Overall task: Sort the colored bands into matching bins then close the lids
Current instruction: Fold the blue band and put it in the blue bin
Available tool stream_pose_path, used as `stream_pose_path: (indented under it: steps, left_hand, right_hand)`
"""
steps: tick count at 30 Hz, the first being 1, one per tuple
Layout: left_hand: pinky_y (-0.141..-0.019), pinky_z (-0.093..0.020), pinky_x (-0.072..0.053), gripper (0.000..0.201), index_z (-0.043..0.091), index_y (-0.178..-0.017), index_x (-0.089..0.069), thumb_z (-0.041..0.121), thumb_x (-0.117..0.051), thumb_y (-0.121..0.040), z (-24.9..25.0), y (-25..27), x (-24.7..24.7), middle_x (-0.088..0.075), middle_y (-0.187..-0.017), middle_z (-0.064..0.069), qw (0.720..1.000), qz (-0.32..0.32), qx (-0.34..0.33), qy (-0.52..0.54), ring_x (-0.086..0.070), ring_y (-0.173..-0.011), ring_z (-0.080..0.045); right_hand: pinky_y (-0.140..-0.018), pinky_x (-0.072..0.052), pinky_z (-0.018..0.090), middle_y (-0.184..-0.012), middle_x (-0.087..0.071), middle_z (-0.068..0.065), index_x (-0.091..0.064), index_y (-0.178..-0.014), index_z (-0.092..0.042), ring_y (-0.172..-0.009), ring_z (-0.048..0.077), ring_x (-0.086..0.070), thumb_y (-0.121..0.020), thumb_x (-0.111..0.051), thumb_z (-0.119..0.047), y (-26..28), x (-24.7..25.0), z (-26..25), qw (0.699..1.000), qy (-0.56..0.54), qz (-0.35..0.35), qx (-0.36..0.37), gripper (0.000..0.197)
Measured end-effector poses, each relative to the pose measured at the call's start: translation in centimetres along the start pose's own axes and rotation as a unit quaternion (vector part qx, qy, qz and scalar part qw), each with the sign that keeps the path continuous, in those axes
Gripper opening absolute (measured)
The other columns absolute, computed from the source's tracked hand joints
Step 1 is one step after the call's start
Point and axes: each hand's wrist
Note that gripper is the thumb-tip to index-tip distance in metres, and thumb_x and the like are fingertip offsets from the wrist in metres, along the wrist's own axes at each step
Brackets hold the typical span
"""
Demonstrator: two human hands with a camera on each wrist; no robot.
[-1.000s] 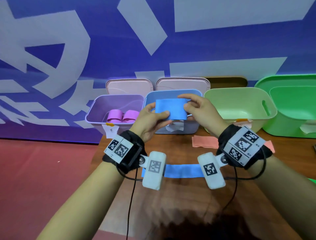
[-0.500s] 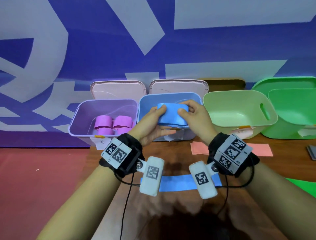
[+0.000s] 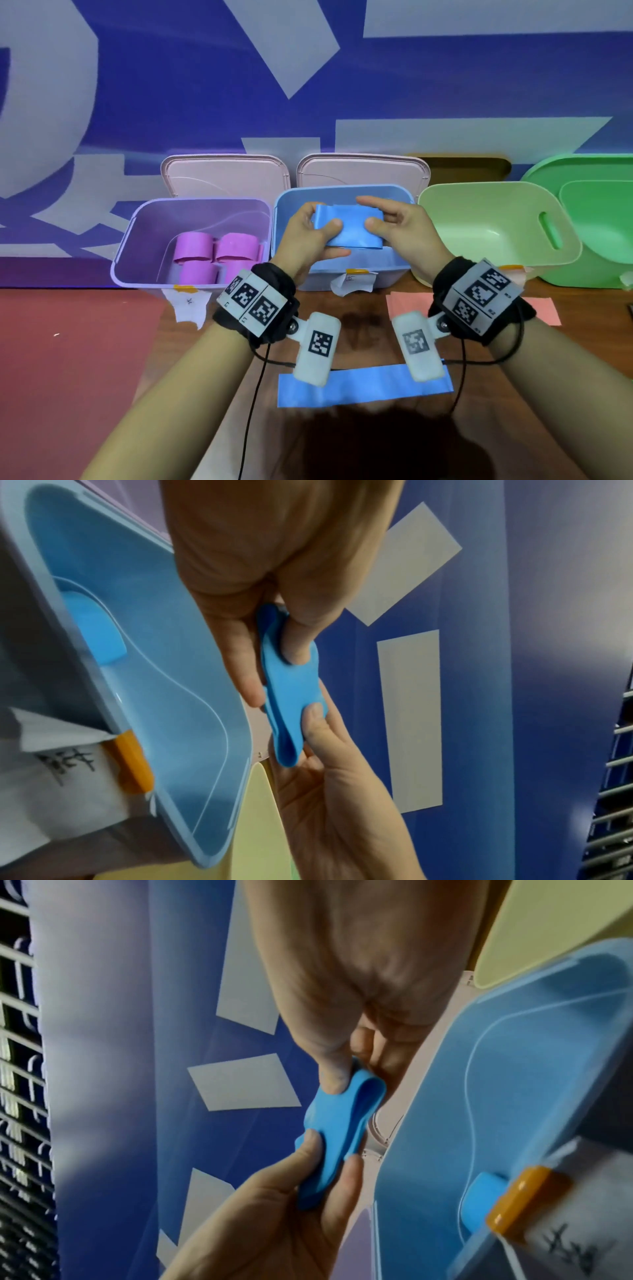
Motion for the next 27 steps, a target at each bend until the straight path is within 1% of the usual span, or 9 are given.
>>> stream_pose_path:
  steps: [3, 5, 7, 10, 13, 16, 18, 22, 27]
  left_hand:
    - [-0.059, -0.023, -0.058, 0.023, 0.004, -0.112, -0.048, 0.004, -0.057, -0.091, 0.1, -1.9, -0.4, -0.058, -0.107, -0.010, 0.999, 0.005, 0.036, -0.026, -0.064, -0.082, -0.017]
    - [-0.061, -0.024, -0.059, 0.023, 0.007, -0.109, -0.053, 0.003, -0.061, -0.088, 0.5, -3.4, -0.4, -0.059, -0.102, -0.007, 0.994, -0.017, 0.081, -0.065, -0.062, -0.080, -0.015]
    - [-0.062, -0.024, -0.059, 0.019, 0.006, -0.102, -0.060, -0.002, -0.062, -0.085, 1.4, -5.0, -0.3, -0.063, -0.092, -0.005, 0.984, -0.066, 0.133, -0.096, -0.063, -0.077, -0.013]
    - [-0.059, -0.023, -0.058, 0.016, 0.000, -0.096, -0.062, -0.008, -0.062, -0.082, 2.3, -7.4, -0.4, -0.064, -0.084, -0.009, 0.978, -0.063, 0.155, -0.125, -0.065, -0.068, -0.015]
    - [-0.054, -0.025, -0.058, 0.028, -0.005, -0.107, -0.057, -0.012, -0.063, -0.080, 2.1, -9.8, -0.8, -0.061, -0.088, -0.013, 0.973, -0.026, 0.172, -0.152, -0.064, -0.066, -0.020]
    - [-0.050, -0.024, -0.057, 0.018, -0.001, -0.094, -0.055, -0.011, -0.062, -0.081, 0.8, -11.6, -1.1, -0.060, -0.080, -0.011, 0.962, -0.034, 0.219, -0.158, -0.064, -0.056, -0.018]
    - [-0.048, -0.024, -0.056, 0.013, 0.000, -0.087, -0.055, -0.012, -0.061, -0.082, -0.5, -12.5, -1.1, -0.059, -0.079, -0.012, 0.955, -0.043, 0.244, -0.161, -0.064, -0.056, -0.020]
    - [-0.044, -0.025, -0.054, 0.012, -0.001, -0.078, -0.055, -0.010, -0.059, -0.084, -3.0, -14.3, -0.9, -0.061, -0.072, -0.014, 0.945, -0.046, 0.283, -0.155, -0.064, -0.050, -0.018]
    - [-0.042, -0.021, -0.052, 0.013, 0.005, -0.086, -0.056, -0.007, -0.052, -0.089, -5.1, -15.6, -0.9, -0.065, -0.051, -0.004, 0.925, -0.067, 0.333, -0.170, -0.063, -0.043, -0.014]
  right_hand:
    - [-0.061, -0.049, 0.008, -0.083, -0.066, -0.003, -0.059, -0.121, -0.005, -0.059, -0.009, -0.061, -0.087, -0.056, 0.007, -1.6, 0.8, 0.0, 0.999, 0.029, 0.013, -0.013, 0.036]
    - [-0.052, -0.042, 0.004, -0.051, -0.056, -0.023, -0.058, -0.121, -0.004, -0.045, -0.009, -0.053, -0.087, -0.055, 0.009, -2.7, 1.1, 0.1, 0.998, 0.041, 0.024, -0.032, 0.036]
    - [-0.049, -0.037, 0.002, -0.033, -0.043, -0.025, -0.058, -0.122, -0.005, -0.040, -0.012, -0.046, -0.086, -0.057, 0.007, -3.8, 1.2, 0.1, 0.997, 0.047, 0.031, -0.053, 0.038]
    - [-0.052, -0.042, 0.005, -0.055, -0.057, -0.021, -0.058, -0.123, -0.005, -0.057, -0.009, -0.052, -0.085, -0.060, 0.005, -5.7, 1.4, 0.5, 0.995, 0.034, 0.041, -0.089, 0.040]
    - [-0.054, -0.050, 0.013, -0.096, -0.057, 0.008, -0.056, -0.120, -0.002, -0.078, 0.013, -0.057, -0.085, -0.062, 0.001, -7.5, 1.5, 1.1, 0.987, -0.006, 0.053, -0.154, 0.036]
    - [-0.055, -0.051, 0.020, -0.084, -0.055, 0.008, -0.051, -0.084, -0.007, -0.073, 0.016, -0.057, -0.089, -0.058, -0.003, -8.2, 1.4, 1.4, 0.970, -0.015, 0.024, -0.242, 0.009]
    - [-0.052, -0.049, 0.021, -0.072, -0.049, 0.006, -0.043, -0.069, -0.010, -0.063, 0.013, -0.052, -0.090, -0.052, 0.004, -8.6, 1.5, 2.0, 0.961, -0.016, 0.015, -0.276, 0.027]
    - [-0.056, -0.042, 0.025, -0.077, -0.045, 0.006, -0.040, -0.071, -0.016, -0.062, 0.015, -0.046, -0.086, -0.053, 0.000, -9.7, 1.7, 3.6, 0.947, 0.053, -0.001, -0.317, 0.026]
    - [-0.050, -0.036, 0.025, -0.092, -0.049, 0.010, -0.047, -0.086, -0.012, -0.067, 0.021, -0.049, -0.090, -0.041, -0.001, -10.4, 1.2, 5.3, 0.922, -0.021, -0.013, -0.387, 0.013]
Point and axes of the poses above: each hand's wrist, its own y-axis away from the middle knuckle, its own x-axis out of the back of the hand, z = x × y
